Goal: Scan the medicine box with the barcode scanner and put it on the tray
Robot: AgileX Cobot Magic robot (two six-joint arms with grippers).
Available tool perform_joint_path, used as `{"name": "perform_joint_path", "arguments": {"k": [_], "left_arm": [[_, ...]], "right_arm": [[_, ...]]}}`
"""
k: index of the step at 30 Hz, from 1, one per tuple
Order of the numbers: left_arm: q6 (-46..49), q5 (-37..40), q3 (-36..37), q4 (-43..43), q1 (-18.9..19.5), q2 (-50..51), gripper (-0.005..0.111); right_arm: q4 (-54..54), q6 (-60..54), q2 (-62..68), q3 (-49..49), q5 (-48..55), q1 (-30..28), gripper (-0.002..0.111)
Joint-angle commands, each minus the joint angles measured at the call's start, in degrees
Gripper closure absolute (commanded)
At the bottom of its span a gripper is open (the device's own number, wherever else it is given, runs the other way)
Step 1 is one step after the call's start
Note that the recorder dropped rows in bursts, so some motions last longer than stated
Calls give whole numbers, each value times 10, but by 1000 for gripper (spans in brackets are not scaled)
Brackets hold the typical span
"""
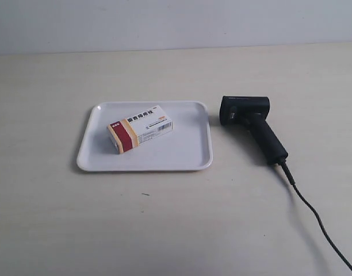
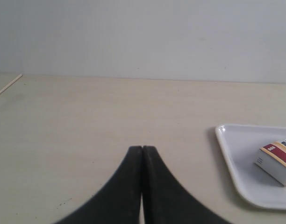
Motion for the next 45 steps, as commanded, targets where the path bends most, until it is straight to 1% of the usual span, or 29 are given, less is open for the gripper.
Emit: {"name": "perform_joint_path", "arguments": {"k": [1,5,8,9,12,15,18,22,27,31,34,45], "left_arm": [[1,1,2,-4,2,-4,105],[1,1,2,-4,2,-4,105],[1,1,2,-4,2,-4,105],[1,1,2,-4,2,-4,105],[1,1,2,-4,2,-4,105],[1,1,2,-4,2,-4,105],[1,1,2,-4,2,-4,105],[1,1,2,-4,2,-4,105],[1,1,2,-4,2,-4,105],[1,1,2,-4,2,-4,105],[1,1,2,-4,2,-4,105],[1,1,2,-4,2,-4,105]], "right_arm": [[-8,2,-30,4,14,0,108],[-8,2,-64,14,8,-8,108],[-8,2,-91,40,-12,-55,108],[-8,2,-100,40,-19,-81,108],[-8,3,-122,40,22,-151,108],[-8,3,-154,40,30,-199,108],[-8,1,-187,40,35,-223,108],[-23,0,-248,40,64,-227,108],[-51,0,-252,40,78,-226,108],[-100,0,-252,40,78,-225,108],[-100,0,-252,40,78,-182,108],[-100,-10,-252,40,78,-181,108]]}}
